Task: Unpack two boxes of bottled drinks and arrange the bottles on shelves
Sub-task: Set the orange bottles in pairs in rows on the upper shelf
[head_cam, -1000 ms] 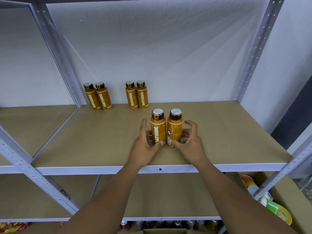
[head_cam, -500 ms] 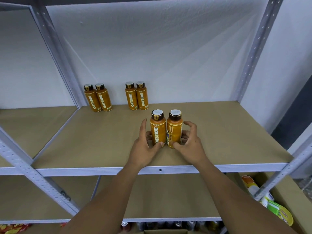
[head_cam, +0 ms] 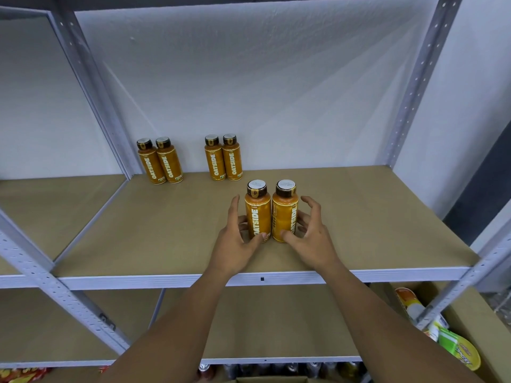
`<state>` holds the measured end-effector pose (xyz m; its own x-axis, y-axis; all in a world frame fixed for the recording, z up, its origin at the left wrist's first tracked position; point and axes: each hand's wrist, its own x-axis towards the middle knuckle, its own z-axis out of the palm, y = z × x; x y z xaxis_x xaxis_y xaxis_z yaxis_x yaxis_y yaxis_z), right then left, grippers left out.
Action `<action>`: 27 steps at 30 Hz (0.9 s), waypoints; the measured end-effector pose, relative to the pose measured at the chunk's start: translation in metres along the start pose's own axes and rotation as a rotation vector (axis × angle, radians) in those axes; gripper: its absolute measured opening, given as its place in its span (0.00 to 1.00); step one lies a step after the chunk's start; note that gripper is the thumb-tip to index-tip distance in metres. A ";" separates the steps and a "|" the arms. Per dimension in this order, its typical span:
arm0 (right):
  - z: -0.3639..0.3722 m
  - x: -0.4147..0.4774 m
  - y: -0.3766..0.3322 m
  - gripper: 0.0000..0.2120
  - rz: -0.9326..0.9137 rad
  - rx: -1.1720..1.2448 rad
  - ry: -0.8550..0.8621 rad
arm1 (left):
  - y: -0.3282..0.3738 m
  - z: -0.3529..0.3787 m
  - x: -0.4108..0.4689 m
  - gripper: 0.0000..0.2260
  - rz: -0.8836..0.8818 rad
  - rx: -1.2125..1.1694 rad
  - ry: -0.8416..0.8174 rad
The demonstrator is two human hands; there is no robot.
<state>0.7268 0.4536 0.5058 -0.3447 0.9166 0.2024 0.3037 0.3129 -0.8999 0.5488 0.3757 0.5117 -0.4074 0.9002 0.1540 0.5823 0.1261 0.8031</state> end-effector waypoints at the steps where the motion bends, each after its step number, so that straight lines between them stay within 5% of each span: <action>1: 0.000 0.000 0.000 0.43 0.000 -0.001 -0.008 | 0.000 0.000 0.000 0.50 0.001 0.000 0.000; 27: 0.000 0.001 0.001 0.40 0.009 -0.048 0.009 | -0.001 -0.001 0.001 0.51 -0.003 -0.013 -0.001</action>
<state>0.7269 0.4547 0.5051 -0.3342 0.9214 0.1982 0.3491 0.3164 -0.8821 0.5476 0.3759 0.5113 -0.4087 0.9001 0.1509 0.5720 0.1238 0.8108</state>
